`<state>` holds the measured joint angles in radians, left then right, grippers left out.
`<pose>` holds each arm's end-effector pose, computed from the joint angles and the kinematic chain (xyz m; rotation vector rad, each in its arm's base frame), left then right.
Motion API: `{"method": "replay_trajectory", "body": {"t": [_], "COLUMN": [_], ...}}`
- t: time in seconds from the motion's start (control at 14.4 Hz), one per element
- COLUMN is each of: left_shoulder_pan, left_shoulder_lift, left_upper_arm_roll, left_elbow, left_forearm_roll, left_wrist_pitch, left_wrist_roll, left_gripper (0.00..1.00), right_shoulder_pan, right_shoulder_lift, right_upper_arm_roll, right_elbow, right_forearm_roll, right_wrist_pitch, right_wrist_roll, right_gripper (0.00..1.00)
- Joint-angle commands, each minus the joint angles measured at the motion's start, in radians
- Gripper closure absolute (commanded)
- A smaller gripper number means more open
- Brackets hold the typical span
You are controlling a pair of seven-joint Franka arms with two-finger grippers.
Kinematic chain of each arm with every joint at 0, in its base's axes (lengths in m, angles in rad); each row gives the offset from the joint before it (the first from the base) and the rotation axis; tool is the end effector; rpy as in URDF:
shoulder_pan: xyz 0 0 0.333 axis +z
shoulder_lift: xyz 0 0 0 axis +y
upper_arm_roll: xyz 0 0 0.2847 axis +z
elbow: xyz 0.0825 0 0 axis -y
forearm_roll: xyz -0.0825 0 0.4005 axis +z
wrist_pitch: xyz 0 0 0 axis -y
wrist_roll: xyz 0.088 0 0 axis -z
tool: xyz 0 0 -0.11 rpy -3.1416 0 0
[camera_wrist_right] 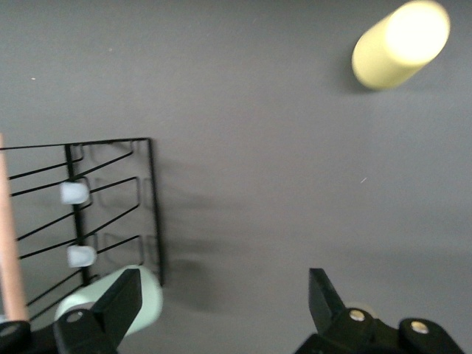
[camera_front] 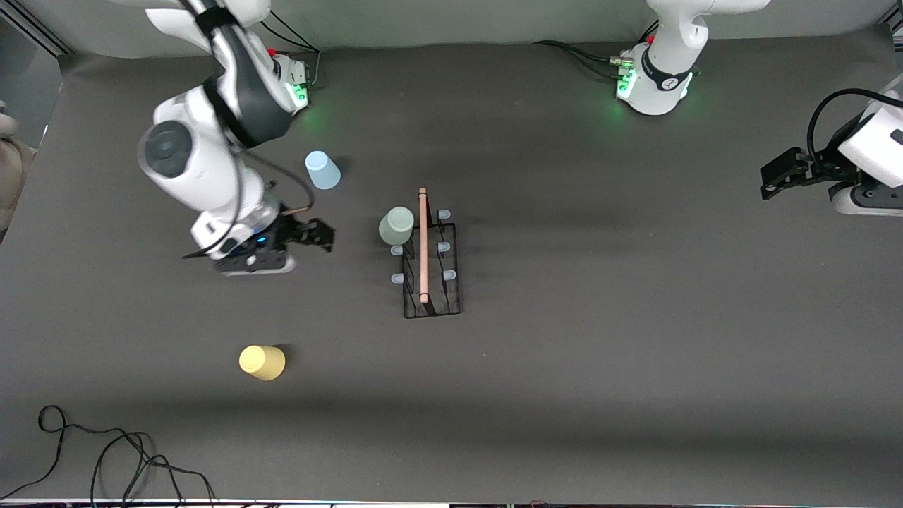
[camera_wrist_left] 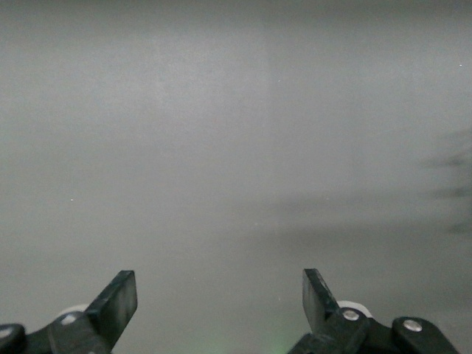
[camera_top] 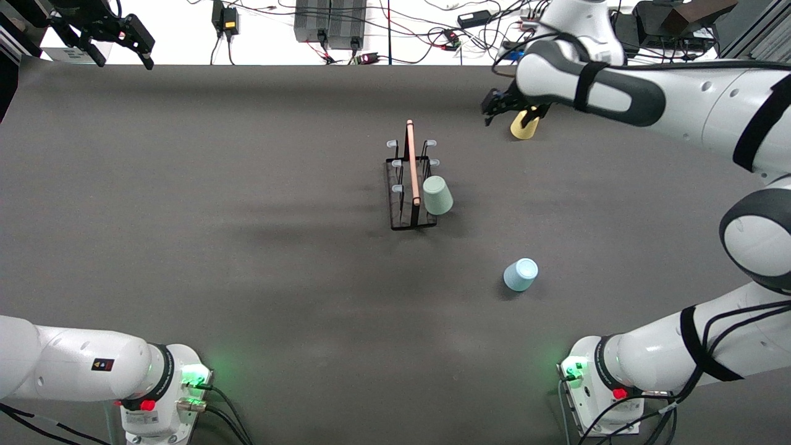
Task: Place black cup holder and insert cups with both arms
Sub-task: 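Move the right gripper to the yellow cup and grasp it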
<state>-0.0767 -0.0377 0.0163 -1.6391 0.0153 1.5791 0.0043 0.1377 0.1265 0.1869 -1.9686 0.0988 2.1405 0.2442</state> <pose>0.5592 -0.0320 0.5789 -3.1245 0.1016 0.0342 0.5666 0.1935 0.3716 -3.0245 -0.0409 -0.0225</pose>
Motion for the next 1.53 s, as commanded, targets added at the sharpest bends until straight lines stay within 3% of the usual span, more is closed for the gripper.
{"method": "replay_trajectory", "body": {"t": [0.0,0.21,0.42,0.56,0.83,1.25,1.46], "left_shoulder_pan": [-0.014,-0.014,-0.012,-0.015,-0.014,-0.015,-0.014], "left_shoulder_lift": [-0.004,-0.004,-0.004,-0.004,-0.004,-0.002,-0.002], "left_upper_arm_roll": [0.005,0.005,0.005,0.005,0.005,0.005,0.005], "left_elbow": [0.015,0.015,0.015,0.013,0.013,0.013,0.013], "left_forearm_roll": [0.012,0.012,0.012,0.012,0.012,0.012,0.012], "left_wrist_pitch": [-0.013,-0.013,-0.013,-0.010,-0.010,-0.011,-0.010], "left_wrist_roll": [0.011,0.011,0.011,0.011,0.011,0.011,0.011], "left_gripper": [0.00,0.00,0.00,0.00,0.00,0.00,0.00], "right_shoulder_pan": [-0.045,-0.127,-0.132,-0.158,-0.123,-0.116,-0.106], "right_shoulder_lift": [0.088,0.212,0.402,0.462,0.538,0.582,0.622], "right_upper_arm_roll": [-0.032,-0.046,-0.073,-0.098,-0.150,-0.153,-0.153], "right_elbow": [0.088,0.143,0.313,0.332,0.385,0.435,0.435], "right_forearm_roll": [-0.014,-0.001,-0.022,-0.028,-0.007,0.053,0.053], "right_wrist_pitch": [0.012,0.097,0.098,0.105,0.148,0.174,0.255], "right_wrist_roll": [-0.176,-0.261,-0.337,-0.365,-0.349,-0.349,-0.347], "right_gripper": [0.00,0.00,0.00,0.00,0.00,0.00,0.14]}}
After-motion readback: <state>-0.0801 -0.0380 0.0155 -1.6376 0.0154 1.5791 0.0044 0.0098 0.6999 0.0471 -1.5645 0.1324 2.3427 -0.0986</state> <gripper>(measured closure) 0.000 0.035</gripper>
